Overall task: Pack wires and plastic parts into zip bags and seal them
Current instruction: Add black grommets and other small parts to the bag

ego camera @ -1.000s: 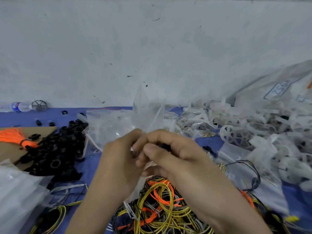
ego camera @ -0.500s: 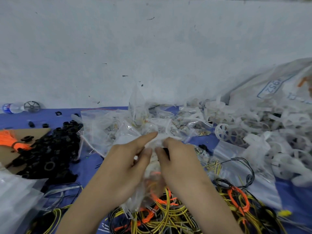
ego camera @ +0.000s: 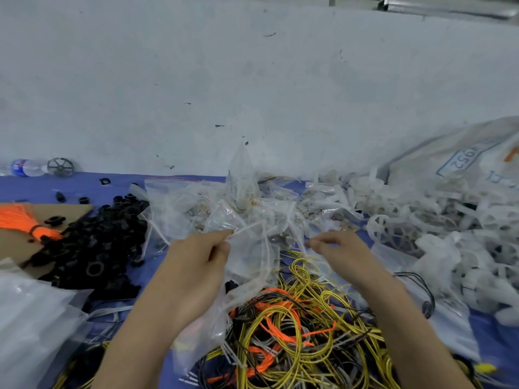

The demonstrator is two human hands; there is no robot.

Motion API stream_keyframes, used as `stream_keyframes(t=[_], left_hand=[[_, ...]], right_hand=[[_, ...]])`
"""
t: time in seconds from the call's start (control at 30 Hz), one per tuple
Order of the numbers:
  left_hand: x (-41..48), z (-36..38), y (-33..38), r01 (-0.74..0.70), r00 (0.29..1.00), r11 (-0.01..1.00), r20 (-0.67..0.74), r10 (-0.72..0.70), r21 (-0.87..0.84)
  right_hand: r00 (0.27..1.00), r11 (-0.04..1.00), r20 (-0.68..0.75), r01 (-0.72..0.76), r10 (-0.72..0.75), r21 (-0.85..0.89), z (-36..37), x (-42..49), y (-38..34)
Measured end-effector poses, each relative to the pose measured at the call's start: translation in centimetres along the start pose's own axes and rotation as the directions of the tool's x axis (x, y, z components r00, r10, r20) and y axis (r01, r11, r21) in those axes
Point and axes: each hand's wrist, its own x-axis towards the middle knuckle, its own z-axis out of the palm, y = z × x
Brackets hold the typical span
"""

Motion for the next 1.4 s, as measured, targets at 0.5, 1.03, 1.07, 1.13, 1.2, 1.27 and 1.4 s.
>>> stream_keyframes(t=[0.5, 1.03, 1.07, 1.13, 1.2, 1.27, 1.4], left_hand=[[-0.3, -0.2, 1.0, -0.056, 0.998, 0.998, -0.013, 0.056, -0.003], [-1.8, 5.2, 5.4, -0.173, 0.981, 0.926, -0.142, 0.132, -0.334], [-1.6, 5.2, 5.3, -0.148, 0.983, 0.892, -0.159, 0.087, -0.426], [-1.2, 5.2, 4.9, -0.124, 0.98, 0.845, -0.197, 0.023, -0.52], [-1.0, 5.3, 4.4, -0.169, 0.969, 0.878, -0.236, 0.067, -0.448], [-1.0, 5.5, 4.3, -0.228, 0.962, 0.902, -0.231, 0.149, -0.368], [-1.9, 6.1, 4.7, -0.388, 0.921, 0.913, -0.043, 0.386, -0.125]], right_hand=[[0.744, 0.838, -0.565, 0.523, -0.357, 0.159, -0.6, 5.0, -2.0], [0.931, 0.461, -0.049, 0.224, -0.361, 0.859, -1.0, -7.5, -5.8], [0.919, 0.544, -0.039, 0.267, -0.393, 0.796, -1.6, -7.3, -5.5], [0.876, 0.737, 0.032, 0.385, -0.481, 0.555, -2.6, -7.3, -5.0], [0.857, 0.851, 0.15, 0.439, -0.493, 0.289, -2.7, -7.4, -4.7], [0.879, 0.889, 0.165, 0.457, -0.448, -0.02, -1.7, -7.1, -4.3], [0.886, 0.784, 0.286, 0.459, -0.366, -0.419, 0.4, -7.0, -4.1]])
